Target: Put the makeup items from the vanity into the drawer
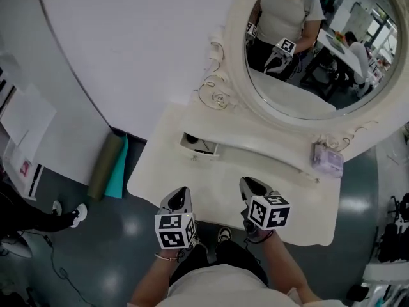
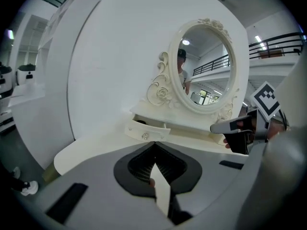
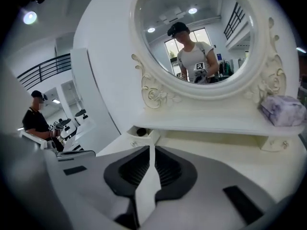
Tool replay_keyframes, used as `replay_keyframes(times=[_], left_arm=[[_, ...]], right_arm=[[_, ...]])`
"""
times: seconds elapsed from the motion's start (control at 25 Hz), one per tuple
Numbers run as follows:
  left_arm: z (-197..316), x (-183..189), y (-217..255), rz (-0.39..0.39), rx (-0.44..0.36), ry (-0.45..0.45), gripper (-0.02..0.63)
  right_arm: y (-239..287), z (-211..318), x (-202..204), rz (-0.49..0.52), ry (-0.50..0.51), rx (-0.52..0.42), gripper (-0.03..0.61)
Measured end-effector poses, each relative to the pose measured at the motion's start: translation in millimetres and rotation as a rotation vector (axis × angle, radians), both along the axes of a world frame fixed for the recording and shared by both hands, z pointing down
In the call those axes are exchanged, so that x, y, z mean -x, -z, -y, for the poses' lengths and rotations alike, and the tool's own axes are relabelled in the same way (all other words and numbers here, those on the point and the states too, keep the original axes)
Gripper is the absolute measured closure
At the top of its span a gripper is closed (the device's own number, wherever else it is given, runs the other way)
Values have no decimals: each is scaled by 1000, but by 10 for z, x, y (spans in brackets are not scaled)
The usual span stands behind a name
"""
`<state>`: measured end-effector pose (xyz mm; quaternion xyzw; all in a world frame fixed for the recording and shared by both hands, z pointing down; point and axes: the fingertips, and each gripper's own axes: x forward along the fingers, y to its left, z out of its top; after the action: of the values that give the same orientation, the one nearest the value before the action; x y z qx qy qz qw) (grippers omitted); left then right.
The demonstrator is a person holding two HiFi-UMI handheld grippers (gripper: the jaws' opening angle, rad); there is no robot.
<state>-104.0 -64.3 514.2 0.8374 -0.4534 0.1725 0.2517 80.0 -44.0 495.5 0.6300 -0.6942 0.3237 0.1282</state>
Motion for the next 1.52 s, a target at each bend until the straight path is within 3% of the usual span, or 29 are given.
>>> replay_keyframes(times=[0.12,0.28,0.44,0.6,1.0,1.52], left_arm=[[-148,-85,65,2,-13,0,607],[-318,-131,75,14,-14,38,606],[-632,-207,49,-11,25,90,607],[-811,-245,69,-1,18,101,607],[-900,-377,203,-8,-24,113,606],[-875,-442,273,17,-57,103,606]], right_arm=[[47,-158,-125,16,-20,-17,540],[92,-290,-93,39,31,-47,543],[16,-565,-61,36,103,-37,543],[-88,-758,-76,66,96,-19,545],[79,-878,-69,-15,167,-57,561],[82,-880,-190,-27,160,-58,561]])
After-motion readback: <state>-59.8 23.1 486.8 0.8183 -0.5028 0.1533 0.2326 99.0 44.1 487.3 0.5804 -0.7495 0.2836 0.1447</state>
